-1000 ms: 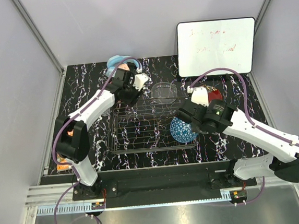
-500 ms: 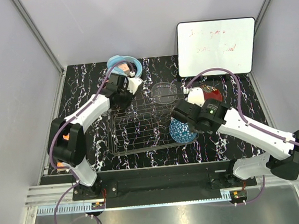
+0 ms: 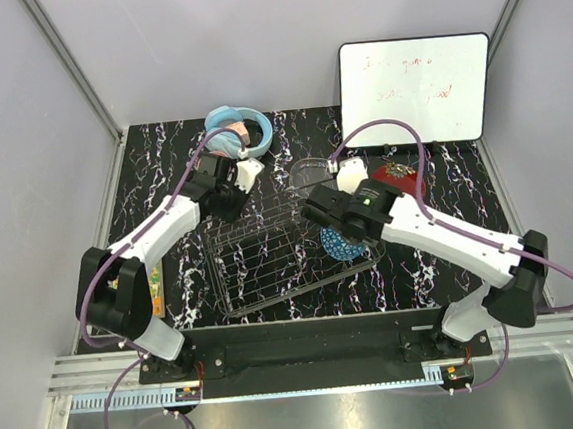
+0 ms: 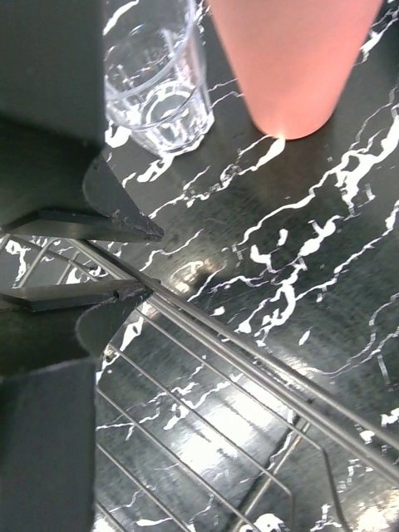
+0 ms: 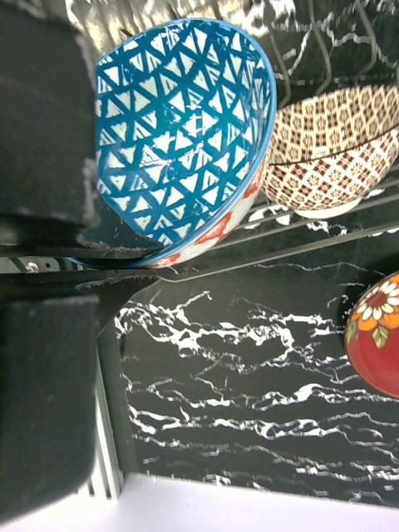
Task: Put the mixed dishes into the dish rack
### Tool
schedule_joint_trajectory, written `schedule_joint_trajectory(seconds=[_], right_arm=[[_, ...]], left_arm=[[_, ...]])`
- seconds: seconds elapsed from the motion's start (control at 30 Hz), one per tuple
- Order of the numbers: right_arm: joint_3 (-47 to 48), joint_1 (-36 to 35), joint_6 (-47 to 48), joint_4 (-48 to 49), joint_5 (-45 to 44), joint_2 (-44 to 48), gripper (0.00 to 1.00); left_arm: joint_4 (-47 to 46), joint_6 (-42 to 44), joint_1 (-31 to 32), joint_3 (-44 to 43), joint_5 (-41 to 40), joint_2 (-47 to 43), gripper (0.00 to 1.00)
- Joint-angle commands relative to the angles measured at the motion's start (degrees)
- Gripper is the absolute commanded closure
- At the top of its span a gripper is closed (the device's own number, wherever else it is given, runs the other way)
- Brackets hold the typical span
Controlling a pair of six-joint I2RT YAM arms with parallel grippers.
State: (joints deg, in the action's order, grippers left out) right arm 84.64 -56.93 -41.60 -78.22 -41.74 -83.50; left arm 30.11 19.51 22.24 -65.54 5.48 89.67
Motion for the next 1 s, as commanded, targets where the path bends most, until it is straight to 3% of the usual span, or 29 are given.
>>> schedule_joint_trajectory(seconds=[0.0,0.43,0.7,0.87,0.97], right_arm=[[2.55,0.59,0.21,-14.51,-5.28,-2.19,1.0],[3.42,2.08,0.65,-14.33,-5.46,-5.09,1.0],[9.31,3.23,6.53,-14.33,-17.22,-12.82,1.0],[10.72,3.4,7.85,-14.42,-26.01,-15.02,1.0],[10.37,4.1,7.68,-14.33,-26.2,-15.11,1.0]], left_arm=[[0.48,-2.28,-0.71,1.9,-1.43,-4.15,0.88],[0.04,0.0,-8.17,3.84,0.32,-5.47,0.88],[1.18,-0.08,-8.0,4.36,3.31,-7.14,0.56],[1.44,-0.08,-7.56,4.8,3.75,-7.31,0.51],[1.53,-0.17,-7.47,4.63,3.75,-7.49,0.51]])
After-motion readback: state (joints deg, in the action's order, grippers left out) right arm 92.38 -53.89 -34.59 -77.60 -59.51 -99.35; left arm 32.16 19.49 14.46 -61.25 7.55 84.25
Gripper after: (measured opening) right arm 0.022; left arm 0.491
